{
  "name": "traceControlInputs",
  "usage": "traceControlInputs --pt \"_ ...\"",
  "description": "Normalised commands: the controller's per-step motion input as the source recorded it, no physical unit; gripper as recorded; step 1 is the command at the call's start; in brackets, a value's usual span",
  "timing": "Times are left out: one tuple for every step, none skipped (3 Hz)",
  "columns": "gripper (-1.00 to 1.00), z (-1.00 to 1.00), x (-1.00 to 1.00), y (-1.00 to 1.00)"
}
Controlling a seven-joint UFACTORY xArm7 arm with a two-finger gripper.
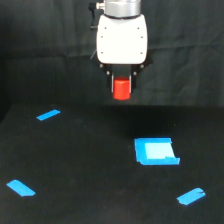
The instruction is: Pick up the red object from the table
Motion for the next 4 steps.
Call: traceControlInputs --pt "-1.0 0.14 -0.04 -0.15" --pt "-1.0 0.13 -0.03 -0.14" --pt "-1.0 0.08 -0.01 -0.1" --pt "-1.0 0.02 -0.03 -0.13"
